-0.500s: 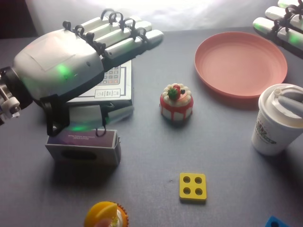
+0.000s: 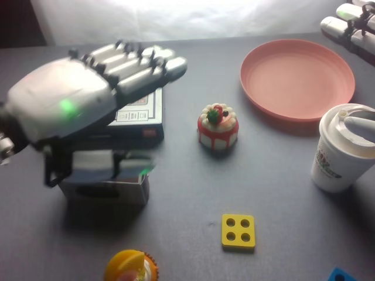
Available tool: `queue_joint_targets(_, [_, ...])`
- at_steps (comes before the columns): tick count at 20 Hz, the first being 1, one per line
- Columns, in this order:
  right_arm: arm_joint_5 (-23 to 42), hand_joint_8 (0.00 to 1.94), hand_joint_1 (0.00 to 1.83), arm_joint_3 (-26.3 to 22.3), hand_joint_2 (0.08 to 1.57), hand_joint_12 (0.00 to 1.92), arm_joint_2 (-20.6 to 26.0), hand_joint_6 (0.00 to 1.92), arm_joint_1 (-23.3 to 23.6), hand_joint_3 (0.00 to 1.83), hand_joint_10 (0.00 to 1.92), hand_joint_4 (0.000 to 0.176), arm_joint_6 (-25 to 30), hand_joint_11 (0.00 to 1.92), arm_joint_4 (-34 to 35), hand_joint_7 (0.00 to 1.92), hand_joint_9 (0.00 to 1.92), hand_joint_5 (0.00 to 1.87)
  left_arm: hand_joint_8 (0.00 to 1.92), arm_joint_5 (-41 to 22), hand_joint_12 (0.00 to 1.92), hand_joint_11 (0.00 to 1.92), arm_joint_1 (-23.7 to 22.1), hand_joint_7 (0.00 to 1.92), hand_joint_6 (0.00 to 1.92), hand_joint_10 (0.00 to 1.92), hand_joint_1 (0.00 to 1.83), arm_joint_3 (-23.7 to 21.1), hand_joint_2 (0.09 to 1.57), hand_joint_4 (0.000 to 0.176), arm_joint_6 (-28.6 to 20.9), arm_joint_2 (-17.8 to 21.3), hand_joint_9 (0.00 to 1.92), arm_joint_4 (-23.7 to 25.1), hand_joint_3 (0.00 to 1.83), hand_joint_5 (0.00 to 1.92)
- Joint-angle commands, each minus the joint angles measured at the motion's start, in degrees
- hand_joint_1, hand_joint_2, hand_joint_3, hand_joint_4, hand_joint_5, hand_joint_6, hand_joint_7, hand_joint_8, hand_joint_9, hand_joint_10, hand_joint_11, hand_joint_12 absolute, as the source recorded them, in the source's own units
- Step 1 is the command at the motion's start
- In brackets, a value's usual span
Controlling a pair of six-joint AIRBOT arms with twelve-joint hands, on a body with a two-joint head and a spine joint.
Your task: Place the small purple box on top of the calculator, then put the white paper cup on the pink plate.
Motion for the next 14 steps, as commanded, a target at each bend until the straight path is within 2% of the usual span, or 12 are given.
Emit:
queue_joint_targets(1, [7.5,0.0,0.25,0.0,1.27,0.0,-0.1,0.0,0.5,0.03,0.0,0.0,0.1,0.0,-0.3,0.0,0.0,0.0,0.0,-6.6,0.73,0.0,-0.4,0.06,0.0,0.0,0.56,-0.4,1.07,0.0,0.1,0.1,0.05,-1.9,0.0,0.02])
queue_joint_targets(2, [7.6,0.0,0.25,0.0,1.27,0.0,-0.1,0.0,0.3,0.03,0.0,0.0,0.1,0.0,0.0,0.0,0.0,0.0,0.0,-6.5,0.4,0.0,1.1,0.06,0.0,0.01,0.62,-0.4,1.05,0.0,0.1,0.1,0.03,-2.8,0.0,0.02])
queue_joint_targets(3, [7.6,0.0,0.25,0.0,1.27,0.0,-0.1,0.0,0.2,0.03,0.0,0.0,0.1,0.0,0.1,0.0,0.0,0.0,0.0,-6.5,0.4,0.0,1.5,0.06,0.0,0.01,0.62,-0.4,1.05,0.0,0.1,0.1,0.03,-3.1,0.0,0.02])
queue_joint_targets(4, [7.6,0.0,0.24,0.0,1.27,0.0,-0.1,0.0,0.1,0.03,0.0,0.0,0.1,0.0,0.4,0.0,0.0,0.0,0.0,-6.1,0.1,0.0,3.1,0.06,0.0,0.0,0.66,-0.4,1.05,0.0,0.1,0.0,0.02,-4.2,0.0,0.02])
queue_joint_targets(5, [7.6,0.0,0.24,0.0,1.27,0.0,-0.1,0.0,0.0,0.02,0.0,0.0,0.1,0.0,0.4,0.0,0.0,0.0,0.01,-5.8,0.02,0.0,4.5,0.08,0.0,0.01,0.73,-0.1,1.04,0.0,0.1,-0.2,0.03,-5.6,0.0,0.02])
queue_joint_targets(8, [7.6,0.0,0.2,0.0,1.27,0.0,-0.1,0.0,-0.2,0.02,0.0,0.0,0.1,0.0,0.6,0.0,0.0,0.0,0.02,-3.8,0.01,0.01,7.0,0.18,0.01,0.02,0.89,2.3,0.99,0.0,0.0,-2.6,0.09,-9.0,0.0,0.1])
queue_joint_targets(10, [7.6,0.0,0.2,0.0,1.26,0.0,0.0,0.0,-0.4,0.02,0.0,0.0,0.2,0.0,0.6,0.0,0.0,0.0,0.0,-2.2,0.0,0.0,7.7,0.15,0.0,0.0,0.91,3.6,0.97,0.0,0.0,-4.1,0.05,-10.3,0.0,0.09])
queue_joint_targets(14, [7.6,0.0,0.21,0.0,1.27,0.0,0.0,0.0,-0.5,0.01,0.0,0.0,0.4,0.0,0.7,0.0,0.0,0.0,0.01,1.0,0.02,0.04,8.1,0.19,0.02,0.02,0.98,5.6,1.0,0.0,0.0,-5.7,0.1,-11.4,0.0,0.16])
